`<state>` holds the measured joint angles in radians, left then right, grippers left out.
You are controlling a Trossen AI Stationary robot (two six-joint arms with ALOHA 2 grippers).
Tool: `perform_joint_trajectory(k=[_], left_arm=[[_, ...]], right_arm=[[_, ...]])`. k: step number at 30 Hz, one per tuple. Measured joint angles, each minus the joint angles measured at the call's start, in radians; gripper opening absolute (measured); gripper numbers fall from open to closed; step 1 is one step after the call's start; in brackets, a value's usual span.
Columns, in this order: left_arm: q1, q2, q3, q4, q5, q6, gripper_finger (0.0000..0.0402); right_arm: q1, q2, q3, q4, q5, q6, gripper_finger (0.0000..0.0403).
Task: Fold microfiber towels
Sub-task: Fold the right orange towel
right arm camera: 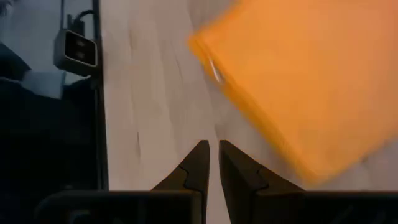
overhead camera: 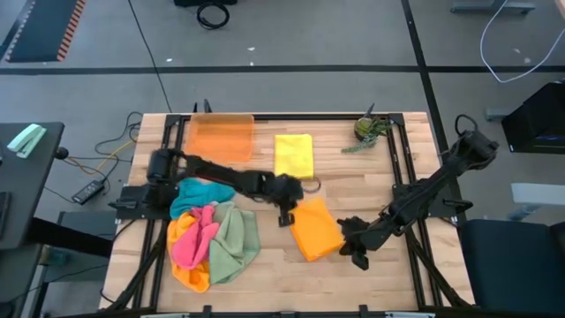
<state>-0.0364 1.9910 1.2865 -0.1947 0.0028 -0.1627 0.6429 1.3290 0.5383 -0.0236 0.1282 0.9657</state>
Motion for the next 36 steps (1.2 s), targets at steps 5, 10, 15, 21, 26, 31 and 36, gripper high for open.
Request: perform_joint_trajectory(k=[5,10,15,21,26,31,36], left_arm=[[0.006,-0.095,0.002,-0.087,0.015,-0.002,0.0031],[-0.067,-0.106,-0.003,-0.043,0.019,-0.025,0.0013],[-0.170,-0.001,-0.024,0.216,0.022,-0.060,0.0006],[-0.235,0.129,-0.008,0.507,-0.006,-0.087,0.0012],[-0.249,0.157,-0.012,0.515,-0.010,-0.142,0.0006],[-0.257,0.187,-0.015,0.490,-0.008,-0.176,0.0015],[-0.256,0.217,-0.009,0.483,-0.005,-0.198,0.0005]], right_arm=[[-0.062,-0.059,0.067,-0.193,0.062,-0.141,0.0043],[-0.227,-0.090,0.040,-0.216,0.057,-0.215,0.0058],[-0.407,-0.048,0.025,-0.056,-0.019,-0.399,0.0087],[-0.527,0.083,0.016,0.097,-0.146,-0.506,0.0082],[-0.585,0.200,0.013,0.138,-0.163,-0.545,0.0056],[-0.618,0.248,0.010,0.157,-0.167,-0.550,0.0045],[-0.620,0.222,0.008,0.121,-0.167,-0.546,0.0044]])
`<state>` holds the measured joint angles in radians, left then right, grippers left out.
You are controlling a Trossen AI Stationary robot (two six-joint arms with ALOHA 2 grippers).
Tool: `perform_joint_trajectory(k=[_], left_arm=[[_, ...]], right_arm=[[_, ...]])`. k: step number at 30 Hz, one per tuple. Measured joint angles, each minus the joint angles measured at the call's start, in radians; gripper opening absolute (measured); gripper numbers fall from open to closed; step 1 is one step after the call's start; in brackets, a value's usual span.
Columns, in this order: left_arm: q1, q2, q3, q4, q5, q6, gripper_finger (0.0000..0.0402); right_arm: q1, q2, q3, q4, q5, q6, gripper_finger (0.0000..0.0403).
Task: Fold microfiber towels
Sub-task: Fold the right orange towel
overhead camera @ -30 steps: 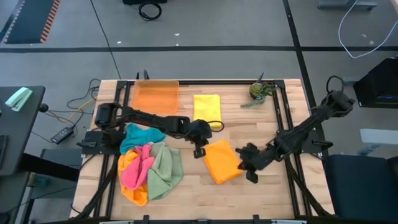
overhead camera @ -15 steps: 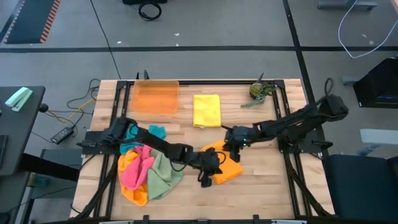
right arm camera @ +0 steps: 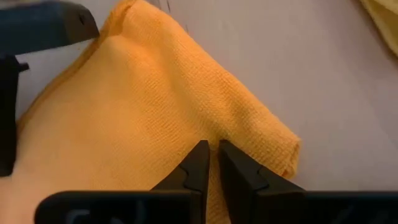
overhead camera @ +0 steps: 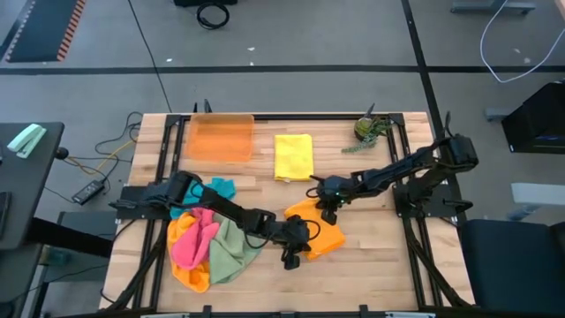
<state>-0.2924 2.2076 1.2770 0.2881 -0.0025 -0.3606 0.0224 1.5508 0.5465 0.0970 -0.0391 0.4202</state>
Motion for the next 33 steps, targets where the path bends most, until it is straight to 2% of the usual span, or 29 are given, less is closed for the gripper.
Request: perform_joint_trajectory(k=[5,8,12,15,20,23,27,30,33], left_arm=[[0.003,-0.001,0.002,-0.029,0.045,-0.003,0.0019],[0.011,-0.038,0.001,-0.146,0.096,0.006,0.0013],[0.012,-0.112,-0.002,-0.334,0.104,0.048,0.0006],[0.010,-0.175,-0.006,-0.436,0.106,0.065,0.0021],[0.003,-0.308,-0.002,-0.540,0.104,0.047,0.0069],[-0.014,-0.359,-0.013,-0.568,0.023,-0.095,0.0108],[-0.057,-0.370,-0.084,-0.492,-0.084,-0.423,0.0167],[-0.085,-0.350,-0.180,-0.281,-0.093,-0.660,0.0210],[-0.104,-0.327,-0.273,-0.103,-0.150,-0.834,0.0243]], right_arm=[[-0.011,-0.084,-0.001,-0.036,-0.004,-0.007,0.0044],[-0.025,-0.169,-0.001,-0.091,-0.010,-0.005,0.0044],[-0.044,-0.241,0.000,-0.141,-0.004,0.048,0.0051],[-0.055,-0.231,0.000,-0.133,0.000,0.064,0.0078],[-0.066,-0.157,0.000,-0.096,0.001,0.104,0.0153],[-0.066,-0.110,0.000,-0.099,0.002,0.110,0.0200],[-0.065,-0.072,0.000,-0.077,0.000,0.119,0.0250],[-0.065,-0.056,0.000,-0.046,0.001,0.118,0.0271],[-0.065,-0.035,0.000,-0.024,0.000,0.116,0.0279]])
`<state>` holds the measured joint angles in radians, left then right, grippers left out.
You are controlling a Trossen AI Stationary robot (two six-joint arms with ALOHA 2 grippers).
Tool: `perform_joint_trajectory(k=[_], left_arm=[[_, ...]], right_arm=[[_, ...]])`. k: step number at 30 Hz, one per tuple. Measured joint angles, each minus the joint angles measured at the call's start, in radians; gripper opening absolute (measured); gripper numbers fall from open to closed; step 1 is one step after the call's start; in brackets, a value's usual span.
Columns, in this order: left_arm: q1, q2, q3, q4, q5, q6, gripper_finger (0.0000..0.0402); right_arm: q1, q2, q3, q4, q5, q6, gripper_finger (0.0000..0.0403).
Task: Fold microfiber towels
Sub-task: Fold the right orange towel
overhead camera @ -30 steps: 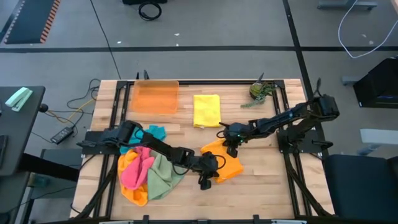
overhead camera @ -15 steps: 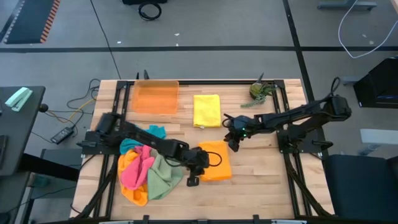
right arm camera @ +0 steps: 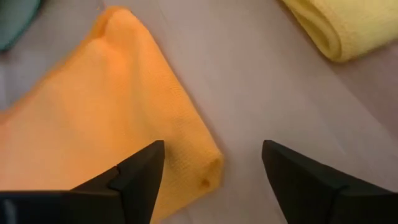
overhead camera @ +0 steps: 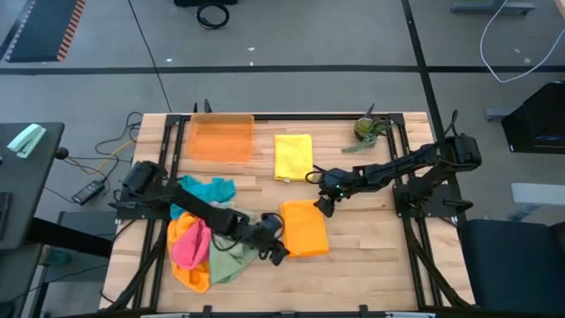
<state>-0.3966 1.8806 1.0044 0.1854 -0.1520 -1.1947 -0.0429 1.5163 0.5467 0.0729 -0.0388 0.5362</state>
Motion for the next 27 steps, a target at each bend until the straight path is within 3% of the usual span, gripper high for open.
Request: perform_joint_trajectory(k=[4,17,22,27], left_arm=[[-0.001,0.050,-0.041,0.050,-0.065,-0.128,0.0263],[-0.006,0.155,0.003,0.100,-0.084,-0.179,0.0243],[-0.003,0.169,0.006,0.084,-0.092,-0.184,0.0226],[-0.001,0.176,0.008,0.074,-0.123,-0.181,0.0184]], right_arm=[[0.000,0.024,0.002,0.011,-0.010,-0.004,0.0280],[0.019,0.040,0.002,0.018,0.006,-0.002,0.0274],[0.039,0.073,0.002,0.058,0.047,0.003,0.0237],[0.046,0.075,0.002,0.059,0.089,0.007,0.0164]])
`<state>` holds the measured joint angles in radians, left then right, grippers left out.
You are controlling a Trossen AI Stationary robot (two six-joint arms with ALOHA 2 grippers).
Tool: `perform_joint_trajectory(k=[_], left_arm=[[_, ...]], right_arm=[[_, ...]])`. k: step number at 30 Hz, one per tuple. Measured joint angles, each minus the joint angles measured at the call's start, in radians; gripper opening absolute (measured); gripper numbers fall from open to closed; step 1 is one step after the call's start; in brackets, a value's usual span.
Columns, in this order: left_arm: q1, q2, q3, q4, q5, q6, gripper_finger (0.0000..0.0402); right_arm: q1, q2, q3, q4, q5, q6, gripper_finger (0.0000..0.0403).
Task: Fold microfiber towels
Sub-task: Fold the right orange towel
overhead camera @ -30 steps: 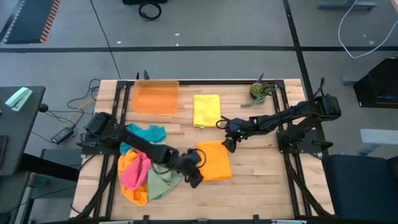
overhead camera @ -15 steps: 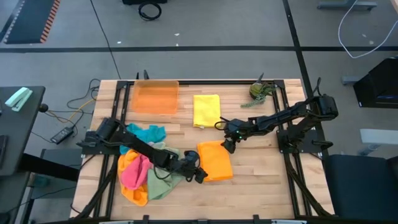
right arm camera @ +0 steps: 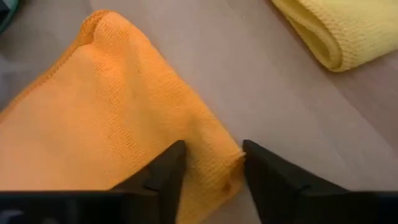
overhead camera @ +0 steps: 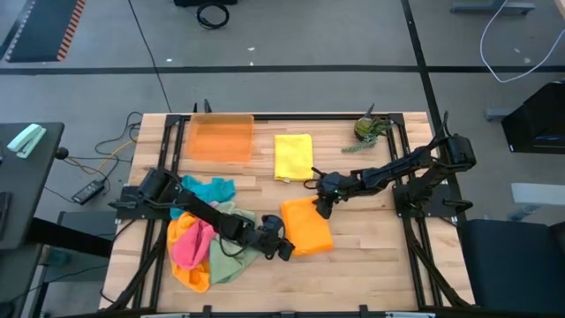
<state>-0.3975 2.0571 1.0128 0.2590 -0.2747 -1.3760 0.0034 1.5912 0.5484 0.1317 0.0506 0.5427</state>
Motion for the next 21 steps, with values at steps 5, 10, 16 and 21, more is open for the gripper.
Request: perform_joint_trajectory(k=[5,10,16,21], left_arm=[[0.003,0.000,0.000,-0.023,-0.058,-0.004,0.0115],[0.022,0.008,0.002,-0.021,-0.062,-0.003,0.0040],[0.036,0.010,0.002,-0.017,-0.061,0.019,0.0010],[0.036,0.001,0.002,-0.020,-0.049,0.070,0.0009]], right_arm=[[0.000,-0.016,-0.002,-0.008,0.006,-0.001,0.0071],[0.003,-0.017,-0.003,-0.006,-0.010,-0.002,0.0027],[0.024,-0.017,-0.003,-0.003,0.001,-0.003,0.0022],[0.029,-0.018,-0.003,-0.004,0.004,0.000,0.0022]])
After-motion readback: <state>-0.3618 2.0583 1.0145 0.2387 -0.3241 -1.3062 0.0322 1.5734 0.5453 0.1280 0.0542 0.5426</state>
